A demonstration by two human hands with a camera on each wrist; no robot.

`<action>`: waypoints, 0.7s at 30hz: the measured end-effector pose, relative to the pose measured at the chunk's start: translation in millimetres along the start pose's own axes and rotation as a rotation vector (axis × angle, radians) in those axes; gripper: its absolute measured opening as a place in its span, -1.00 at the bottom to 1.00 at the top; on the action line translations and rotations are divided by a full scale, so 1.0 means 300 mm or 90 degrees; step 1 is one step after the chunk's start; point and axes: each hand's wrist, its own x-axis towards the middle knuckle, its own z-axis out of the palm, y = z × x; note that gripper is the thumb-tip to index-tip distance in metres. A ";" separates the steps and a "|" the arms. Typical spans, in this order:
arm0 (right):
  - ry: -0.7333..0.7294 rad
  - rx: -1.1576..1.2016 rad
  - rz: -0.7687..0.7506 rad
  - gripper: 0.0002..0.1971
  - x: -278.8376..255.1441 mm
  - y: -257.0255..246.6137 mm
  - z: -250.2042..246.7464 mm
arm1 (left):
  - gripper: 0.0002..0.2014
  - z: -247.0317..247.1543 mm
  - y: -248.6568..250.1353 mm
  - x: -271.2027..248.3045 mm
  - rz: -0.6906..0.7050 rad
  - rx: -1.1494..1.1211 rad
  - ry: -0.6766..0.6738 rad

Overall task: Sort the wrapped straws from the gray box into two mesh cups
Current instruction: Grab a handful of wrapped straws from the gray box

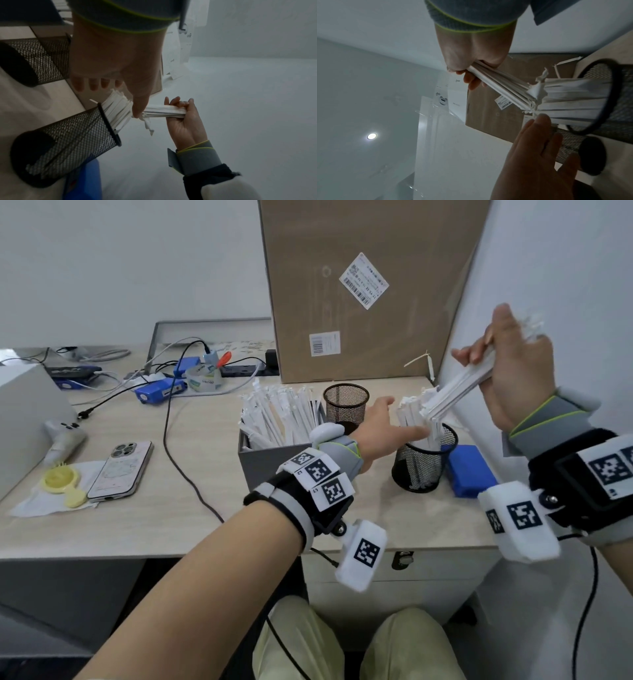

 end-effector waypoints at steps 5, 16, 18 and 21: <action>0.000 -0.086 0.009 -0.45 -0.015 0.056 -0.038 | 0.11 0.066 -0.028 0.004 -0.018 -0.012 -0.013; -0.018 -0.298 0.037 -0.49 -0.038 0.182 -0.090 | -0.05 0.100 -0.064 0.044 -0.021 -0.026 -0.032; -0.052 -0.365 0.057 -0.56 -0.039 0.194 -0.086 | -0.09 0.096 -0.067 0.050 -0.020 -0.016 -0.040; -0.097 -0.485 0.083 -0.70 -0.033 0.223 -0.081 | -0.10 0.097 -0.077 0.061 -0.015 -0.016 -0.046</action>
